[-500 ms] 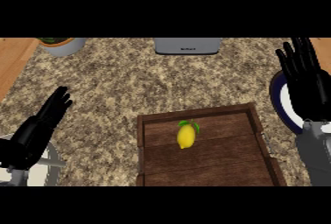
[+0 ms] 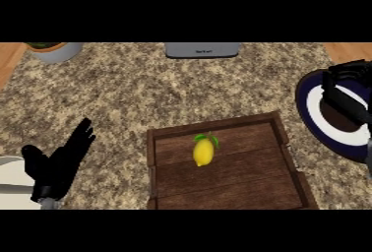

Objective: Pick the lemon from the tray and place it in the plate

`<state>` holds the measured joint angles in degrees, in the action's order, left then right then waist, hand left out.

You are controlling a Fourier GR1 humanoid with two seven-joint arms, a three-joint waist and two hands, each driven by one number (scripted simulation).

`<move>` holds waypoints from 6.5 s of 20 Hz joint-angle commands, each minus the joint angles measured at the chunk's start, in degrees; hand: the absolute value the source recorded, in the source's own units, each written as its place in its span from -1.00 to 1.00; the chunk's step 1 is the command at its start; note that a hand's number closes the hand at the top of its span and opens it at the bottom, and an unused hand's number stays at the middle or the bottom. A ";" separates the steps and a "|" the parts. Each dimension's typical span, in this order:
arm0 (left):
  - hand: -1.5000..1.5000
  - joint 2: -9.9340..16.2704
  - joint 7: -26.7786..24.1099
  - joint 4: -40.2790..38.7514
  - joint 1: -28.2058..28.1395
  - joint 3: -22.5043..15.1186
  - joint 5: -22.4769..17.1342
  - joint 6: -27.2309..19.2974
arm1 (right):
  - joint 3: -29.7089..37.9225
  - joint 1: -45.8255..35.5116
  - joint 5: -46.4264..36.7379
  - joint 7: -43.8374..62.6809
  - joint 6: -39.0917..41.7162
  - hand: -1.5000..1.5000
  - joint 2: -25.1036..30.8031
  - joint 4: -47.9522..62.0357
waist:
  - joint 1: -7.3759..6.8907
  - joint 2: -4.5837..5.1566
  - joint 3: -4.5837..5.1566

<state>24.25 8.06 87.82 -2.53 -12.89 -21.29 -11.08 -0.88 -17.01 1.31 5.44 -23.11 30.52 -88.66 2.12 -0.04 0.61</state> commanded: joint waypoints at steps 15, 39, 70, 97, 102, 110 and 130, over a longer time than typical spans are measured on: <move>0.00 -7.71 0.48 -4.78 -0.01 -3.93 2.83 -1.75 | -20.42 16.63 -38.10 34.14 0.28 -1.00 -1.98 -24.55 | -2.25 -0.18 -0.24; 0.00 -11.57 2.61 -6.82 2.69 -2.77 6.26 -1.99 | -27.96 -3.76 -50.66 61.94 26.71 -1.00 -27.94 -6.56 | -2.44 0.05 -0.60; 0.00 -13.31 0.14 -6.18 -0.74 2.96 9.74 3.90 | -31.75 -3.54 -51.81 54.90 24.31 1.00 -30.39 14.81 | -2.34 0.01 -0.60; 0.00 -14.08 2.68 -6.49 -1.30 7.63 9.41 2.32 | -42.65 23.82 -45.68 9.07 -6.03 1.00 2.41 -38.05 | 3.70 -1.08 -1.16; 0.00 -13.64 2.22 -5.13 -2.19 6.80 9.41 3.74 | -34.11 33.25 -33.02 4.25 -14.88 1.00 7.28 -42.47 | 1.85 -0.29 -1.30; 0.00 -13.61 2.46 -6.01 -0.51 6.17 9.72 4.71 | -21.84 37.48 -10.60 -8.01 -18.29 1.00 9.00 -40.17 | 0.23 0.12 -1.49; 0.00 -13.72 3.86 -6.68 4.60 4.70 10.14 7.32 | 14.89 10.40 21.60 -45.00 13.19 1.00 11.08 27.18 | -5.58 1.28 -1.13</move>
<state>9.51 11.26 81.60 0.22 -9.10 -10.35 -5.15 10.54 -0.87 20.76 -32.75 -16.59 40.40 -74.81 -2.58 0.94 -0.53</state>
